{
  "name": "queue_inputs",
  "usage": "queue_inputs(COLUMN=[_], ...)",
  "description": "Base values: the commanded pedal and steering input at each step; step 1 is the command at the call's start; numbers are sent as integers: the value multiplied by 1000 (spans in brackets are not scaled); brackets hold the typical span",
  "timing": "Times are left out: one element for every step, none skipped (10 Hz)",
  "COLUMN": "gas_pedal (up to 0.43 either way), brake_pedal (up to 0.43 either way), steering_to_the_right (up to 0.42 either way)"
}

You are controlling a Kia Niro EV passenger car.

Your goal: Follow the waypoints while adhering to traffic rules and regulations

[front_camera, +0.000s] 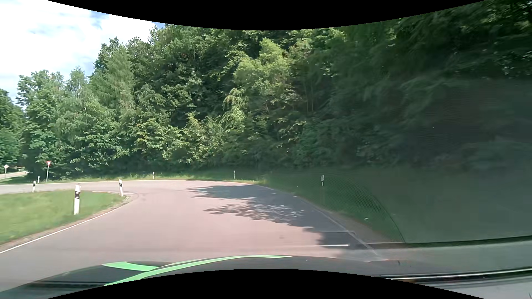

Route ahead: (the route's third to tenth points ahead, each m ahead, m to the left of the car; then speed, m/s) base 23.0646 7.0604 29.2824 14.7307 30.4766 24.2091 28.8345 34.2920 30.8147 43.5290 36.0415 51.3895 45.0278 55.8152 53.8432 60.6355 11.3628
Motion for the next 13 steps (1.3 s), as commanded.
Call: queue_inputs(gas_pedal=[0, 0, 0, 0, 0, 0, 0, 0, 0, 0, 0, 0, 0], brake_pedal=[171, 165, 165, 165, 159, 152, 152, 152, 146, 140, 134, 128, 122], steering_to_the_right=[-40, -45, -54, -65, -76, -84, -90, -97, -106, -114, -118, -121, -125])
